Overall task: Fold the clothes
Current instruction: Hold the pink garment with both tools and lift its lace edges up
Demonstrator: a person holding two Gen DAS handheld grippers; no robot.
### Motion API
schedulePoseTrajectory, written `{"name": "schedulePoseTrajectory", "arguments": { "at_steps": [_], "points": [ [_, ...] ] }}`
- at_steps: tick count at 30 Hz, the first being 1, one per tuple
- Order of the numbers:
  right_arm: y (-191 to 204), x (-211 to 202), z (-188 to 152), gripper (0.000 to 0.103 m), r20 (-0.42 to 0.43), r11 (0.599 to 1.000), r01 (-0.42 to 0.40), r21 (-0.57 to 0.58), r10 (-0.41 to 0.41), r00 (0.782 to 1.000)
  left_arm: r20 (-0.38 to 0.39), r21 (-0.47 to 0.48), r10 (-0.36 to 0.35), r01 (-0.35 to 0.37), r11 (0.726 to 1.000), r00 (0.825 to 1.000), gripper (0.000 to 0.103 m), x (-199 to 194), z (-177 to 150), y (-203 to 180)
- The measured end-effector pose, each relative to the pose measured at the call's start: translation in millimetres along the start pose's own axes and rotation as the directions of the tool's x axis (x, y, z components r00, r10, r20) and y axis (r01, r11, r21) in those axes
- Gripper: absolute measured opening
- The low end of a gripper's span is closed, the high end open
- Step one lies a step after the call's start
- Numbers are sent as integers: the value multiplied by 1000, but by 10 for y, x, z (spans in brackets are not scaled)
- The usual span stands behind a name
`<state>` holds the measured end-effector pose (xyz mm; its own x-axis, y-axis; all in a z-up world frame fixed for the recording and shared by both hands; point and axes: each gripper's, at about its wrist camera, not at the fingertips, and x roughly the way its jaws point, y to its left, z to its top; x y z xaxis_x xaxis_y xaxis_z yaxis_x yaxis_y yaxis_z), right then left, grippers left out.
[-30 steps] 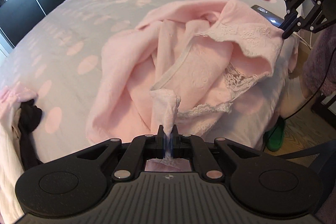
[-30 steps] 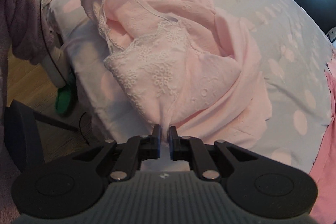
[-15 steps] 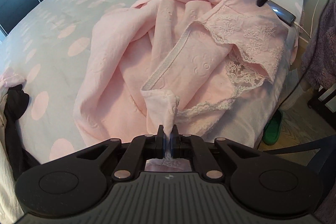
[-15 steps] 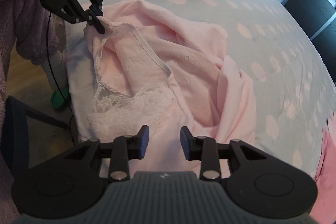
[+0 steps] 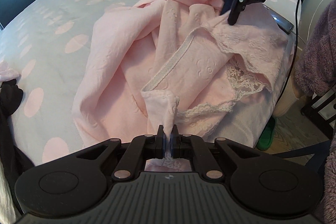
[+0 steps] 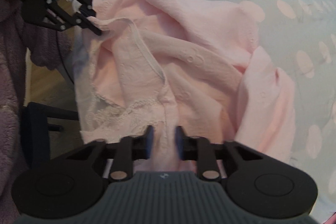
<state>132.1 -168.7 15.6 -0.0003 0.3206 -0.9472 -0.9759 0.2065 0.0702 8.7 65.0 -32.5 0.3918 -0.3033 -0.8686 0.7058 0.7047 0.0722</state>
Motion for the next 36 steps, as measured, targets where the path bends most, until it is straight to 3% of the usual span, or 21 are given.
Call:
{"name": "schedulePoseTrajectory", "arguments": {
  "at_steps": [7,11,16,21,25,27,30,31,32,34,36],
  "points": [
    [314,-447,-260,9,55,997,75,5,-75,996,82,42,4,-8,999,997,2,-159,-6,-97],
    [401,-602,-540,9,35,988,141,69,-144,989,154,120,-48,29,992,987,3,-243,-12,-236],
    [470,-601,-822,8,36,965,215,150,-223,974,159,241,-68,28,970,985,39,-220,-60,-451],
    [457,-642,-920,8,57,942,266,206,-283,957,106,388,-53,8,922,993,42,-170,-178,-629],
    [445,-644,-915,8,67,941,267,209,-286,956,93,549,21,-68,833,995,41,-133,-254,-742],
    [466,-630,-909,8,62,942,272,198,-289,955,70,584,22,-58,810,997,39,-114,-209,-739],
    [473,-635,-933,8,74,944,261,203,-281,957,30,626,36,-47,778,999,17,-32,-133,-744],
    [473,-636,-945,8,78,944,257,205,-278,958,14,628,48,-46,777,999,7,11,-120,-743],
    [472,-632,-956,8,82,945,253,208,-275,958,1,620,53,-42,784,999,4,51,-105,-730],
    [474,-605,-964,9,84,948,240,209,-262,962,-1,589,56,-44,807,998,3,96,-65,-690],
    [490,-577,-947,10,76,957,222,189,-239,968,7,530,34,-32,847,999,3,75,-1,-602]
  ]
}}
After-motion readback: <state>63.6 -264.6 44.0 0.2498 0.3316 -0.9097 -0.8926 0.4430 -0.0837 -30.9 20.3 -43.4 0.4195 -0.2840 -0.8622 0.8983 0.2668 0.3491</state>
